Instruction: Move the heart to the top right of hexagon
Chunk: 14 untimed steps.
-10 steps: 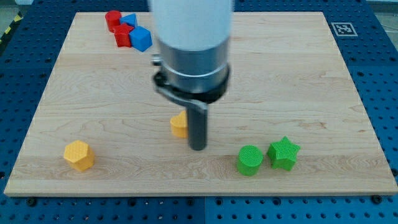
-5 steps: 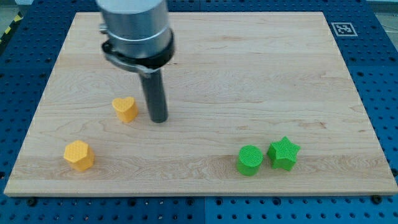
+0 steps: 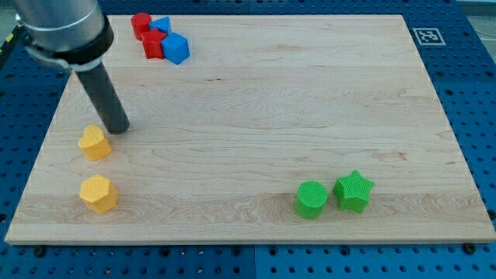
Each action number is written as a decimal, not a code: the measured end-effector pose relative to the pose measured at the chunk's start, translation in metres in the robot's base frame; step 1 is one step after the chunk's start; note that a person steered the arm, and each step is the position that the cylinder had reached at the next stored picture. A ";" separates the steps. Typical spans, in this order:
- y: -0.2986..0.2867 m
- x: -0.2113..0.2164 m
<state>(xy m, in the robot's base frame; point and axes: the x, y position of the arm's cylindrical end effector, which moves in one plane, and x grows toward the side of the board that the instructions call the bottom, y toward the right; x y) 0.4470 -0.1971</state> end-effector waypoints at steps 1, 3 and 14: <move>-0.020 -0.027; -0.039 0.013; 0.015 0.045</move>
